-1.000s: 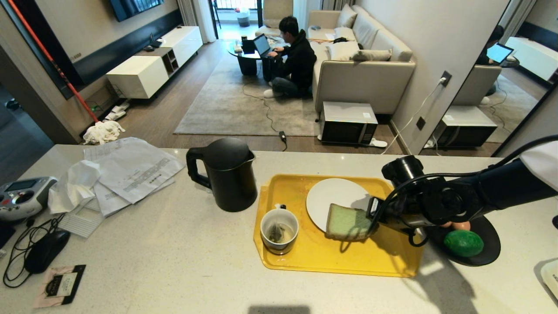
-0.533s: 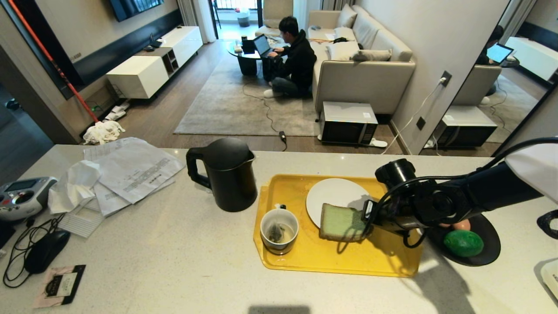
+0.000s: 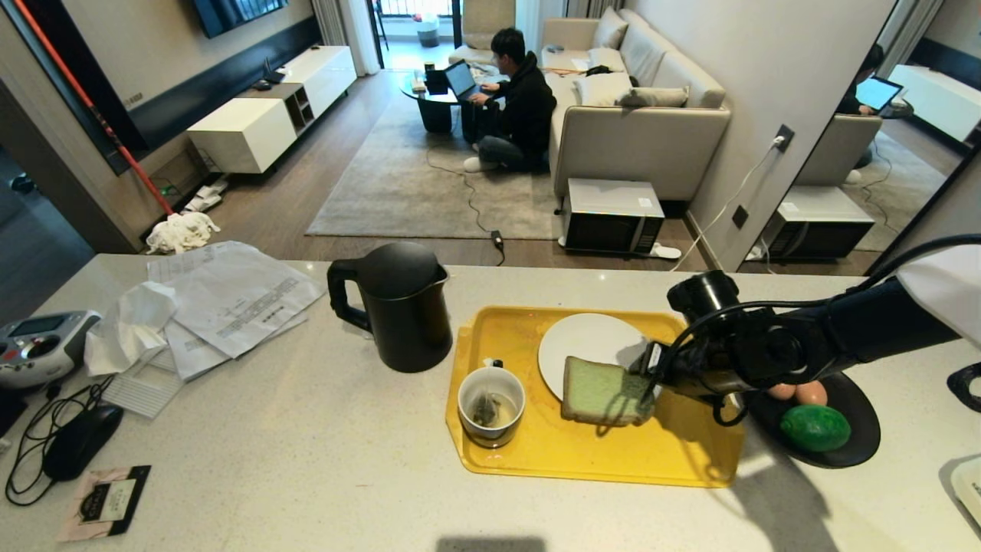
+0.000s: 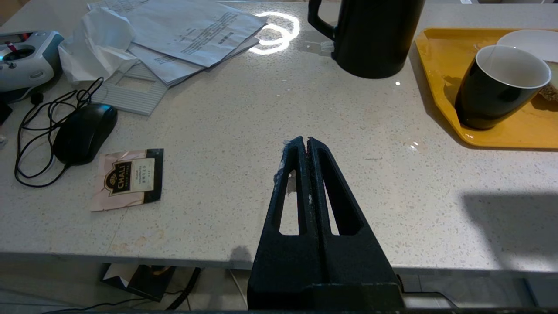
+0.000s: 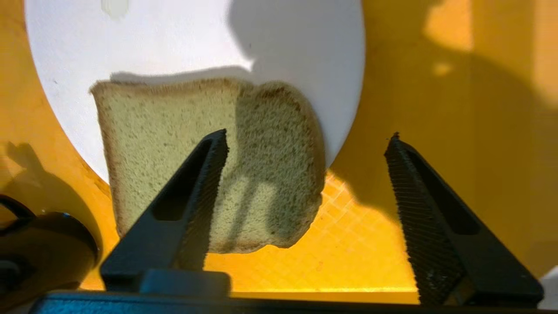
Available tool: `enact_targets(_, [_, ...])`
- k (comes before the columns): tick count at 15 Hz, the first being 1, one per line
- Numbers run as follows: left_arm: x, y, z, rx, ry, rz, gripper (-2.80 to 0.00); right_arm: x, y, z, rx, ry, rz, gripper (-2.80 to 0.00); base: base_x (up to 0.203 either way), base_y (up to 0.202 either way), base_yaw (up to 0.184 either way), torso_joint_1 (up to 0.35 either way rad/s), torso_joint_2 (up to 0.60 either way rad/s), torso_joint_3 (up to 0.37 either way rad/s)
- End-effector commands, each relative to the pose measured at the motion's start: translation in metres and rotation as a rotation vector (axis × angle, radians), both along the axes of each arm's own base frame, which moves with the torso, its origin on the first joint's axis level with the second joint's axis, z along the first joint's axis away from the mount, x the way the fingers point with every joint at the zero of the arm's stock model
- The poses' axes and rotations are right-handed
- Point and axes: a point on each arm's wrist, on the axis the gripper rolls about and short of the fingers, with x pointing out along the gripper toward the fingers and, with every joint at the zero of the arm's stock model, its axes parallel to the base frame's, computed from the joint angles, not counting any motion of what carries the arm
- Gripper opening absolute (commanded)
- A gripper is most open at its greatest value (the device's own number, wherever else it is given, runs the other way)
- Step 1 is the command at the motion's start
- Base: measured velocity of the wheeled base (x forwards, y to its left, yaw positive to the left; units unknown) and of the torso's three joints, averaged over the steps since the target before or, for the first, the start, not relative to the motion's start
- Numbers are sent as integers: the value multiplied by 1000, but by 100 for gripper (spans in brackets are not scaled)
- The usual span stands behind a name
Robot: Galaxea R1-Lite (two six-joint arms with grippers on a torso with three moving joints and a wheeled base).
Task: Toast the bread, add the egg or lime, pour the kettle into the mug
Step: Put the baked bread on a plate, then pick up the egg
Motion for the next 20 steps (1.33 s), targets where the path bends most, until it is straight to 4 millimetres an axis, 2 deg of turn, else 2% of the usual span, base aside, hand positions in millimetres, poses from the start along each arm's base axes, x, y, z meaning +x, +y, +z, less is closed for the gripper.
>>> enact_targets(1, [0, 0, 0, 0, 0, 0, -280, -6, -9, 25, 18, -61, -19, 0, 0, 0, 0, 0, 0, 0])
enact_targets(4, [0, 0, 0, 0, 0, 1, -280, -25, -24, 71, 19, -177, -15, 0, 0, 0, 0, 0, 0, 0])
enact_targets(5, [0, 0, 0, 0, -1, 2, -280, -34, -30, 86, 14, -219, -11, -119, 0, 0, 0, 0, 0, 0])
enact_targets(6, [0, 0, 0, 0, 0, 1, -280, -45, -35, 103, 10, -260, -7, -280, 0, 0, 0, 0, 0, 0])
enact_targets(10, [0, 0, 0, 0, 0, 0, -280, -104, -55, 163, -25, -415, 19, -280, 0, 0, 0, 0, 0, 0])
enact_targets(13, [0, 0, 0, 0, -1, 0, -280, -158, -68, 191, -90, -533, 66, -280, 0, 0, 0, 0, 0, 0])
enact_targets(17, [0, 0, 0, 0, -1, 0, -280, -218, -96, 203, -214, -647, 29, -280, 0, 0, 0, 0, 0, 0])
enact_targets(20, [0, 0, 0, 0, -1, 0, -280, -261, -107, 194, -299, -701, 22, -280, 0, 0, 0, 0, 0, 0])
